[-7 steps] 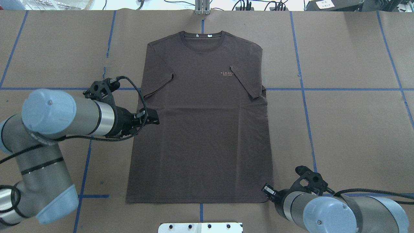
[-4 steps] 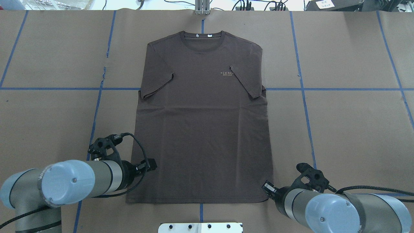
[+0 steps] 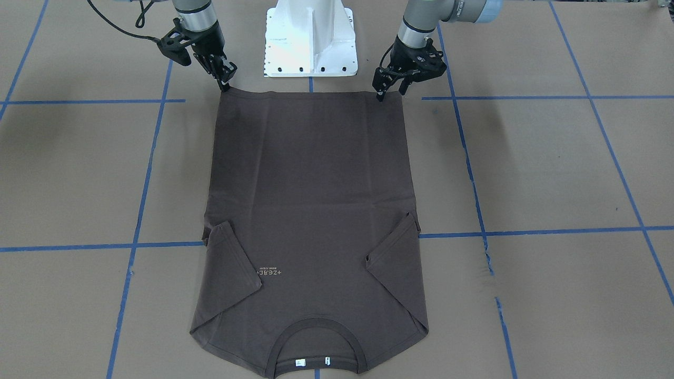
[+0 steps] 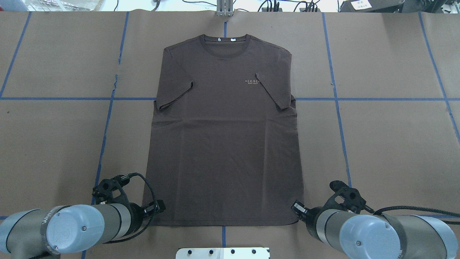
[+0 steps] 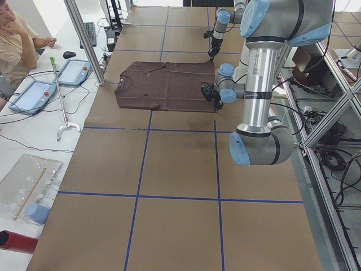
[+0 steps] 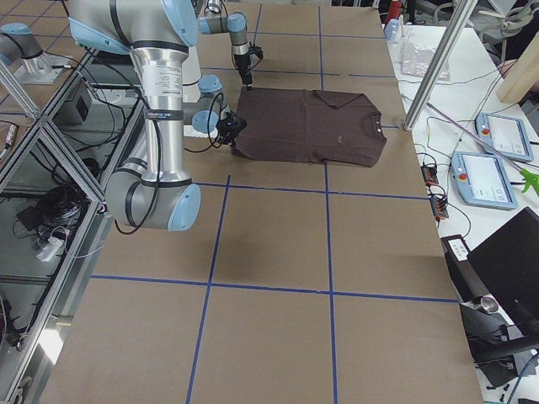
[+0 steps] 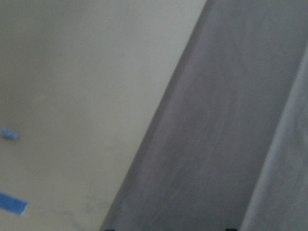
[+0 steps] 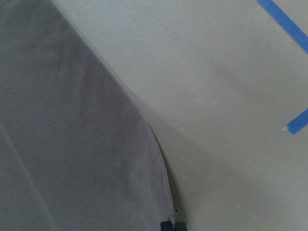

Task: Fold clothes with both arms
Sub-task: 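Grasp both hem corners with the left and right grippers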

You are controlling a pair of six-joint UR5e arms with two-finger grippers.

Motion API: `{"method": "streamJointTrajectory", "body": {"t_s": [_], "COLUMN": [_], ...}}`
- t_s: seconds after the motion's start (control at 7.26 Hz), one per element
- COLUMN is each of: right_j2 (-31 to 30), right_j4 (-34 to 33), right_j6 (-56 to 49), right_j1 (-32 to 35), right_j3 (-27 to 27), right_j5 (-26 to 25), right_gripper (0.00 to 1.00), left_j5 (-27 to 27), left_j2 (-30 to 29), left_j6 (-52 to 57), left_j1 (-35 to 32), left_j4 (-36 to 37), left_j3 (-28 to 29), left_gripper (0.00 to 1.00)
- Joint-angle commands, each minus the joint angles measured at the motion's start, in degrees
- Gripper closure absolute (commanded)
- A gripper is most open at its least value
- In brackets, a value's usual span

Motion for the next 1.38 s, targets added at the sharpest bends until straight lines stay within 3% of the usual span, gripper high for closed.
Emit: {"method": "streamJointTrajectory", "body": {"t_s": [0.0,0.28,0.55,0.83,0.96,1.1,1.24], "right_j2": [0.1,0.1,0.1,0.1,0.1,0.1,0.0], "right_j4": [0.0,0.0,0.0,0.0,0.0,0.0,0.0], "right_j6": [0.0,0.0,0.0,0.0,0.0,0.0,0.0], "right_j1": [-0.1,-0.1,-0.1,0.0,0.0,-0.1,-0.1], "right_j3": [0.0,0.0,-0.1,-0.1,-0.1,-0.1,-0.1], "right_j5": [0.0,-0.1,-0.1,-0.1,0.0,0.0,0.0], "right_gripper": [1.00,1.00,1.00,1.00,1.00,1.00,1.00], "left_j5": [0.0,0.0,0.0,0.0,-0.1,-0.2,-0.4], "left_j2": [1.1,2.2,2.1,2.1,2.1,2.1,2.0], "left_j6": [-0.5,-0.5,-0.4,-0.4,-0.4,-0.4,-0.4], "left_j1": [0.4,0.4,0.7,1.0,1.0,1.0,1.0], "left_j4": [0.3,0.3,0.3,0.3,0.3,0.3,0.4], "left_j3": [-0.1,0.0,0.2,0.5,0.4,0.0,-0.2], "left_gripper": [0.24,0.26,0.41,0.43,0.51,0.66,0.90]}}
